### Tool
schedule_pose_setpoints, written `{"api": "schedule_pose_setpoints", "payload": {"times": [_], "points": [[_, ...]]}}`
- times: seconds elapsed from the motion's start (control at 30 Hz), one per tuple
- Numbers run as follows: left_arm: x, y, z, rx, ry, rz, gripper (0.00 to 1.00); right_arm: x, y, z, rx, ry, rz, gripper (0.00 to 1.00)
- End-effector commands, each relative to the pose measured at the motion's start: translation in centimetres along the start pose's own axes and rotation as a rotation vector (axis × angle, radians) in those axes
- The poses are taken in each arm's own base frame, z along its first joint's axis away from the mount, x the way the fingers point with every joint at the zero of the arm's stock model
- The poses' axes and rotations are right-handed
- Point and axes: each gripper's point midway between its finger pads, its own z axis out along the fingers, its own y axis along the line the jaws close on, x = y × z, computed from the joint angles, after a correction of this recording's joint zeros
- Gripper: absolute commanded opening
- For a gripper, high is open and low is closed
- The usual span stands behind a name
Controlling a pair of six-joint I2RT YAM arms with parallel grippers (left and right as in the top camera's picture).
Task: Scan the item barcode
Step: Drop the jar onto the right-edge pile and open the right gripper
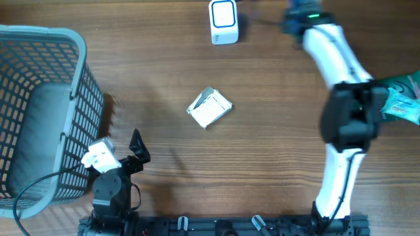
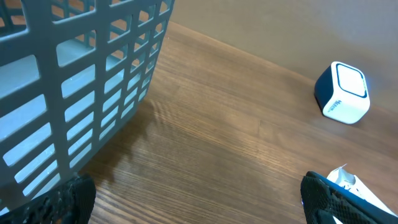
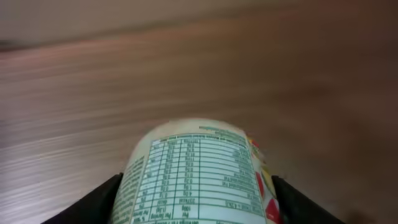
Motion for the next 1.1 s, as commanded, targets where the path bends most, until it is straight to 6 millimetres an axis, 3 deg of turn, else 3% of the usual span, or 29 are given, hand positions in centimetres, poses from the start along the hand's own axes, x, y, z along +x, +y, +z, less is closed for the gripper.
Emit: {"api": "schedule_pose_setpoints", "payload": {"times": [0.0, 0.1, 0.23, 0.3, 0.4, 0.5, 0.57, 0.63, 0.67, 0.73, 0.8, 0.93, 1.0, 1.03, 1.07], "points": [[-0.1, 0.0, 0.0, -0.002, -0.008, -0.007, 1.0, -1.4, -10.2, -0.2, 0.064, 0.025, 0.163, 0.6], [-0.1, 0.0, 0.0, -0.002, -0.008, -0.007, 1.0, 0.2, -16.8, 0.8, 0.06, 0.091, 0.258, 0.64], [-0.1, 0.0, 0.0, -0.002, -0.008, -0.007, 1.0, 3.1, -23.0, 1.3, 0.046, 0.179, 0.358, 0.64], [-0.1, 0.0, 0.0, -0.002, -0.008, -0.007, 1.0, 4.6, -24.7, 1.7, 0.025, 0.216, 0.402, 0.64], [-0.1, 0.0, 0.0, -0.002, -0.008, -0.007, 1.0, 6.2, -25.4, 2.3, -0.023, 0.264, 0.444, 0.64], [-0.1, 0.0, 0.0, -0.002, -0.008, -0.007, 1.0, 8.0, -25.2, 3.1, -0.02, 0.32, 0.448, 0.78], [-0.1, 0.0, 0.0, -0.002, -0.008, -0.007, 1.0, 8.1, -25.4, 3.1, -0.008, 0.326, 0.447, 0.85], [-0.1, 0.0, 0.0, -0.002, -0.008, -0.007, 1.0, 7.4, -25.6, 2.6, -0.007, 0.309, 0.447, 1.0], [-0.1, 0.0, 0.0, -0.002, -0.008, -0.007, 1.0, 7.1, -25.7, 2.3, -0.005, 0.302, 0.446, 1.0], [-0.1, 0.0, 0.0, -0.002, -0.008, -0.007, 1.0, 5.3, -26.1, 0.7, -0.004, 0.257, 0.446, 1.0], [-0.1, 0.0, 0.0, -0.002, -0.008, -0.007, 1.0, 2.2, -26.7, -2.2, -0.001, 0.174, 0.447, 1.0], [-0.1, 0.0, 0.0, -0.002, -0.008, -0.007, 1.0, -4.5, -26.7, -10.7, -0.045, -0.032, 0.5, 1.0], [-0.1, 0.0, 0.0, -0.002, -0.008, -0.007, 1.0, -7.0, -24.3, -15.8, -0.164, -0.115, 0.521, 1.0], [-0.1, 0.0, 0.0, -0.002, -0.008, -0.007, 1.0, -7.9, -21.2, -19.4, -0.297, -0.135, 0.506, 1.0], [-0.1, 0.0, 0.0, -0.002, -0.008, -0.007, 1.0, -8.0, -18.9, -21.3, -0.378, -0.132, 0.479, 1.0]]}}
